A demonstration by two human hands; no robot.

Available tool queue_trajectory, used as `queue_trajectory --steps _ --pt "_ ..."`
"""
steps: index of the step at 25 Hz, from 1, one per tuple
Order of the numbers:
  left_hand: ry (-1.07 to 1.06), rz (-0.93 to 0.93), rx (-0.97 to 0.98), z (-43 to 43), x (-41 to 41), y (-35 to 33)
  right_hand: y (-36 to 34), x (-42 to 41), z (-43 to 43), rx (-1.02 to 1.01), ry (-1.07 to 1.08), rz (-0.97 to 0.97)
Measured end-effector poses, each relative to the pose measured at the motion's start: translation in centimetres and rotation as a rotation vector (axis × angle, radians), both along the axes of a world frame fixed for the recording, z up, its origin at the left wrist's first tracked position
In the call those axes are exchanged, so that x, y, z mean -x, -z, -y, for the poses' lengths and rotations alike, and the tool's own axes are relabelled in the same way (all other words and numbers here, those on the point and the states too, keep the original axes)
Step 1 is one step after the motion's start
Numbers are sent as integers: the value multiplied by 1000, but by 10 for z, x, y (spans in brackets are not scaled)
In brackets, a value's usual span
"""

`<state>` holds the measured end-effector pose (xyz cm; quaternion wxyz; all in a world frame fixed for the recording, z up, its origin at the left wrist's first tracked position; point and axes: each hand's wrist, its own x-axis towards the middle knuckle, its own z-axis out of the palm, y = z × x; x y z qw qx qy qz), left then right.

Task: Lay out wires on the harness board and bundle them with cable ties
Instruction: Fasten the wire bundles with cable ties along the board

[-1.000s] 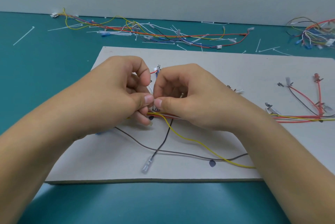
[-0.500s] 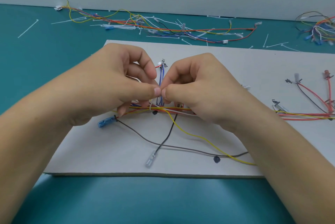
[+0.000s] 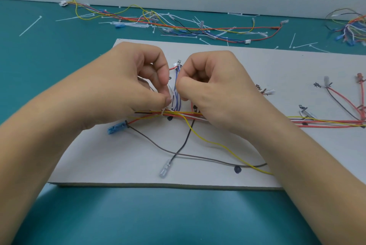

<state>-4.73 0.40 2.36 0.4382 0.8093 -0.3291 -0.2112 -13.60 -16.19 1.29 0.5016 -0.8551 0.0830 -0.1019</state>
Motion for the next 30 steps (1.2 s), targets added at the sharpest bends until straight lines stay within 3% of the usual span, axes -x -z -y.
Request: queue_trajectory --steps 7,11,19,30 --pt "65 38 -78 -1 -2 3 -4 -3 -1 49 117 177" --pt "97 49 -70 0 -1 3 -4 -5 -6 59 81 217" --pt "61 -12 -52 0 -1 4 -2 -2 5 -75 -54 -18" --pt "126 28 -93 2 -2 4 6 -1 -8 183 35 218"
